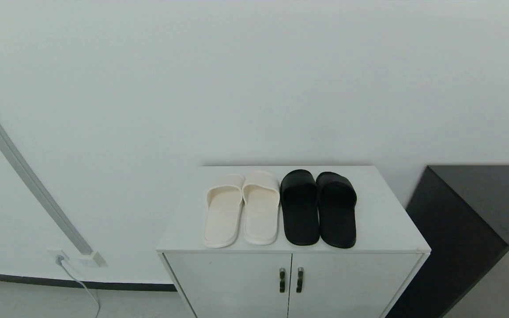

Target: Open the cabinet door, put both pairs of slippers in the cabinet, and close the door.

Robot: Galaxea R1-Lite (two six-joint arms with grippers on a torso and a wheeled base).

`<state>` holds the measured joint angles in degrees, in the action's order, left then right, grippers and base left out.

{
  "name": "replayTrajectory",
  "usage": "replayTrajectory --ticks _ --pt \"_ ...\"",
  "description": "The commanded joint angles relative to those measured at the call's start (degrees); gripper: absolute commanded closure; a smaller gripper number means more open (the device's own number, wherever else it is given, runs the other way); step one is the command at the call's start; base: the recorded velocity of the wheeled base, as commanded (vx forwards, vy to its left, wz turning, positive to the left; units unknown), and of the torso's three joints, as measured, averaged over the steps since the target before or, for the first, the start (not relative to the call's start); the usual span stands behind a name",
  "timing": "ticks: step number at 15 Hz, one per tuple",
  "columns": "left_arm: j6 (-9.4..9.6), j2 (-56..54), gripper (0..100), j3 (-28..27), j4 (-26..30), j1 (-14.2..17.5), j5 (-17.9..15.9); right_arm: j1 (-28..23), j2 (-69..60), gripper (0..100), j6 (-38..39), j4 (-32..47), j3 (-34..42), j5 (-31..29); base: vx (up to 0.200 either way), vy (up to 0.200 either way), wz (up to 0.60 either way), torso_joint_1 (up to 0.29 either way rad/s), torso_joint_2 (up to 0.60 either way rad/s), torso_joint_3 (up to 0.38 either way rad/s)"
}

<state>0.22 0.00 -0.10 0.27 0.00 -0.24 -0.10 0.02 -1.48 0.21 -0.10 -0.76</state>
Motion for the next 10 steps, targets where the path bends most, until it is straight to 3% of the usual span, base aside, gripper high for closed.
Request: replayTrajectory --ticks 1,3,4,5,7,8,10 --pt "0.04 0.1 100 0.0 0.0 0.0 0.0 -0.2 1.0 0 -0.1 0.0 0.0 -0.2 0.000 0.000 0.00 0.000 0.00 0.000" --pt "0.04 0.1 100 -0.1 0.0 0.0 0.0 -0.3 0.9 0 0.1 -0.1 -0.3 -0.9 0.000 0.000 0.00 0.000 0.00 0.000" --pt "0.04 0.1 100 -0.1 0.0 0.0 0.0 -0.4 2.0 0 1.8 -0.3 -4.7 -1.8 0.000 0.000 0.00 0.000 0.00 0.000" --pt "0.04 0.0 100 0.0 0.0 0.0 0.0 -0.1 5.0 0 6.1 1.7 -13.7 -1.4 0.000 0.000 0.00 0.000 0.00 0.000" --pt "0.04 0.1 100 -0.1 0.0 0.0 0.0 -0.2 17.6 0 0.3 6.3 -14.7 6.7 0.000 0.000 0.00 0.000 0.00 0.000" --pt "0.04 0.1 100 0.0 0.0 0.0 0.0 0.0 26.5 0 0.5 4.3 -14.2 9.0 0.000 0.000 0.00 0.000 0.00 0.000" --pt "0.04 0.1 100 -0.1 0.0 0.0 0.0 4.3 42.9 0 2.5 -10.2 -14.2 8.8 0.000 0.000 0.00 0.000 0.00 0.000"
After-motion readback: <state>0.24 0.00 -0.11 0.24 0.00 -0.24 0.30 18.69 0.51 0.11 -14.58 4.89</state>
